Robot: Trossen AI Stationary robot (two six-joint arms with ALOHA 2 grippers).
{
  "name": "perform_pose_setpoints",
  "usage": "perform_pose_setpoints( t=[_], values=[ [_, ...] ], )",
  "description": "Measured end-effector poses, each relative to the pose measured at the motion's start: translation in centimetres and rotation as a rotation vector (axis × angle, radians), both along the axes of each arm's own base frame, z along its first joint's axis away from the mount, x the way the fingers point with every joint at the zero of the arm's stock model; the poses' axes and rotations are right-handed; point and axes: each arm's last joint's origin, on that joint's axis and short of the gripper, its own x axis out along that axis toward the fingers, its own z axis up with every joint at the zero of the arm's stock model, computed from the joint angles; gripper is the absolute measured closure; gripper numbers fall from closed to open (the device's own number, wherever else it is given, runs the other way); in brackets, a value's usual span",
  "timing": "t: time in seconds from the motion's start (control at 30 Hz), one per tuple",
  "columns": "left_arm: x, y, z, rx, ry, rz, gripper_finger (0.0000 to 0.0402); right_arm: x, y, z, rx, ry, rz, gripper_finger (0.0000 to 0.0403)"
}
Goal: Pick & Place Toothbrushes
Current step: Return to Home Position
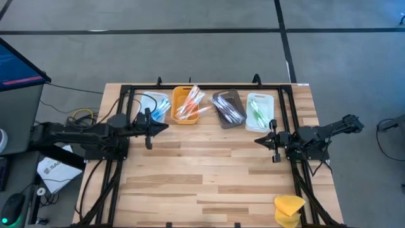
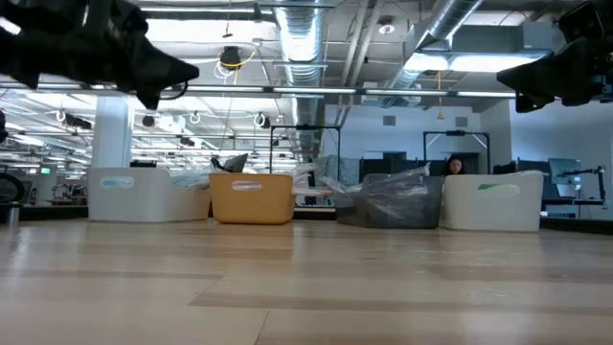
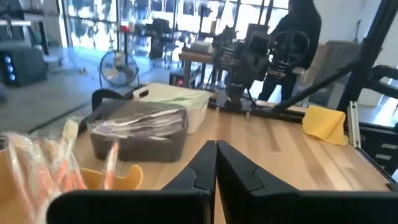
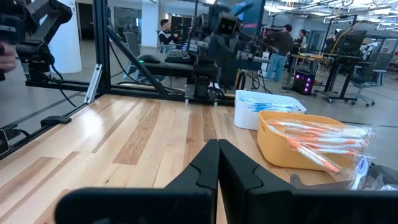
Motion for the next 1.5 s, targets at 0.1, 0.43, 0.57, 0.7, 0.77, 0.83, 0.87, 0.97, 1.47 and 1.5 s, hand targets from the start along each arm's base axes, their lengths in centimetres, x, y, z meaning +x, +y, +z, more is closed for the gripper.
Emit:
perform_pose_setpoints(
  t=[0.1, 0.43, 0.57, 0.7, 0.77, 0.83, 0.87, 0.97, 1.47, 1.5],
  values=[
    [-0.4, -0.1, -1.7, 0.012, -0.046, -0.013, 0.04, 0.0, 0.0, 0.0, 0.0, 0.0, 0.0, 0.0403],
    [-0.9, -0.7, -3.5, 0.063, -0.049, -0.217, 0.04, 0.0, 0.0, 0.0, 0.0, -0.001, 0.0, 0.0403],
    [-0.9, -1.0, -3.5, 0.062, -0.054, -0.301, 0.04, 0.0, 0.0, 0.0, 0.0, 0.0, 0.0, 0.0403],
    [-1.1, -1.0, -3.2, 0.106, -0.078, -0.312, 0.04, 0.0, 0.0, 0.0, 0.0, -0.001, 0.0, 0.0403],
    [-1.2, -1.0, -3.0, 0.126, -0.094, -0.308, 0.04, 0.0, 0.0, 0.0, 0.0, 0.0, 0.0, 0.0403],
    [-1.3, -1.0, -2.9, 0.13, -0.103, -0.306, 0.04, 0.0, 0.0, 0.0, 0.0, 0.0, 0.0, 0.0403],
    [-1.4, -1.0, -2.9, 0.13, -0.106, -0.306, 0.04, 0.0, 0.0, 0.0, 0.0, 0.0, 0.0, 0.0403],
    [-1.6, -1.0, -2.6, 0.133, -0.128, -0.305, 0.04, 0.0, 0.0, 0.0, 0.0, 0.0, 0.0, 0.0403],
    [-2.5, -1.0, -1.6, 0.17, -0.226, -0.241, 0.0401, 0.0, 0.0, 0.0, 0.0, 0.0, 0.0, 0.0403],
    [-2.6, -1.0, -1.5, 0.182, -0.237, -0.241, 0.0401, 0.0, 0.0, 0.0, 0.0, -0.001, 0.0, 0.0403]
  ],
)
